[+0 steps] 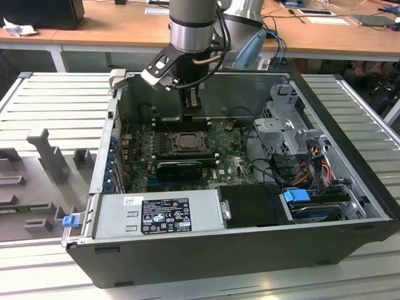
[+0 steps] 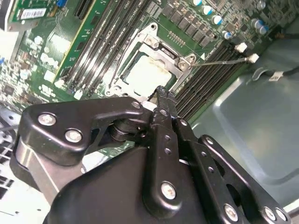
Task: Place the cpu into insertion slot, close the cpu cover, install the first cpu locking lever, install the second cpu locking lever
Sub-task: 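Install the first cpu locking lever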
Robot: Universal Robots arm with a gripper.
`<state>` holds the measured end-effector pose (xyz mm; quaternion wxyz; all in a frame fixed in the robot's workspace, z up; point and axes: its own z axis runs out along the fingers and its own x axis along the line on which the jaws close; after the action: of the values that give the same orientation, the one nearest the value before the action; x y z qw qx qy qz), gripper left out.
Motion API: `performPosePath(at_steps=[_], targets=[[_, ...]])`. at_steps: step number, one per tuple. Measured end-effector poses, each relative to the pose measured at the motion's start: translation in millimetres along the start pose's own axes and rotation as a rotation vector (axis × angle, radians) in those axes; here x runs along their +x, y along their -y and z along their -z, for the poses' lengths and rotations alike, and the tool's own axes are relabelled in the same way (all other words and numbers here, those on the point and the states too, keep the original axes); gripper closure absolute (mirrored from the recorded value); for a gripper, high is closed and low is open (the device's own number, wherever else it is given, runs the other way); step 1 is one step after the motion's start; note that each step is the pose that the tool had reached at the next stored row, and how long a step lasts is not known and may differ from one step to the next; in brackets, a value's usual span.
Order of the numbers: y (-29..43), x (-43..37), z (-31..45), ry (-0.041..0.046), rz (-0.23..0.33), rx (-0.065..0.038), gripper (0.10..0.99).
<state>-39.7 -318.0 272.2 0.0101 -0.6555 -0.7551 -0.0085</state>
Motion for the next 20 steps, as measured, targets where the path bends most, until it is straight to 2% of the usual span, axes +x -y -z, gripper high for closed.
performPosePath(at_steps=[2, 6, 13, 16, 18, 20], targets=[[0.0, -0.1, -1.5, 0.0002, 0.052, 0.001, 0.98], [0.0, -0.2, -6.5, 0.0014, 0.198, 0.001, 0.98], [0.0, -0.2, -8.3, 0.0011, 0.345, 0.004, 0.98], [0.0, -0.3, -9.2, 0.001, 0.46, 0.007, 0.98], [0.0, -0.3, -9.7, 0.0007, 0.487, 0.007, 0.98], [0.1, -0.3, -10.9, 0.0007, 0.545, 0.009, 0.98]])
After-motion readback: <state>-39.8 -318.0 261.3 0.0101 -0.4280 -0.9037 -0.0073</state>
